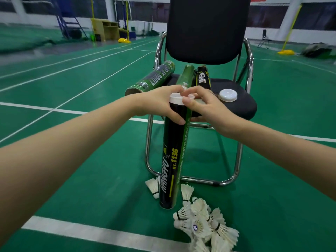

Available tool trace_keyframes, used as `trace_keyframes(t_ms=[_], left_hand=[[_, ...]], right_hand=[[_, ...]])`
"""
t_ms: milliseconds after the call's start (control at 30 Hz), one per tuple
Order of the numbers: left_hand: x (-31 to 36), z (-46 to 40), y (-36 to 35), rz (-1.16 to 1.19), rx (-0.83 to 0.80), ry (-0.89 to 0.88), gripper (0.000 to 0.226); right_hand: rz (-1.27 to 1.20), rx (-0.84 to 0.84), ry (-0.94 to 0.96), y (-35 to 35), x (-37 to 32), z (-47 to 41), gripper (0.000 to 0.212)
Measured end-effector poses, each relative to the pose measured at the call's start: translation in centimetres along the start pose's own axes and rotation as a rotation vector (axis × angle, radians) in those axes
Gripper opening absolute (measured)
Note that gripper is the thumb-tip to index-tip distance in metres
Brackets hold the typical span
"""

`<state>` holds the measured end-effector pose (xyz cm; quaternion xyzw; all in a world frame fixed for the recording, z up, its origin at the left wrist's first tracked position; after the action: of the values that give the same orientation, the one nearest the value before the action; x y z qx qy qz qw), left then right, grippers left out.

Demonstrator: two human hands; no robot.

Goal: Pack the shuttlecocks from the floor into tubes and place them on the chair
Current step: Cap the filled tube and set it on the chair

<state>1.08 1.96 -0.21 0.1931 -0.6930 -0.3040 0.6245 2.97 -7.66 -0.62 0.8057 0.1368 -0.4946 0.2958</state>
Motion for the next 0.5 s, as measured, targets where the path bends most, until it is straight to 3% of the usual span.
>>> trace_keyframes(t_ms=[100,267,500], left_hand=[[-1.4,1.0,0.0,-0.004,0.015,0.021,0.053],[-5.7,1.7,-1.9,0.007,0.056,0.077,0.061],[-9.2,2.4,-4.9,0.142,0.033,0.153,0.075]], right_hand=[[-0.041,-0.032,-0.061,-1.5,1.1,-0.1,0.027],[-0.079,-0.081,-0.152,-4.0,4.0,0.5,0.017],[-0.036,-0.122,-0.23,-5.3,6.9,1.8,0.035]])
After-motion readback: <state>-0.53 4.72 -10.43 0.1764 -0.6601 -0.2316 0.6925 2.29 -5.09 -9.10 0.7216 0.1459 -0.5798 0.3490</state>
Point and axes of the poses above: each hand's wrist, its own z-axis away from the middle knuckle, its own y-axis out of the back of the hand, x = y × z, the point moved 9 cm from there along -z, towards the middle knuckle, and after that the axes turned 4 degrees about y, right-handed, at the moved point
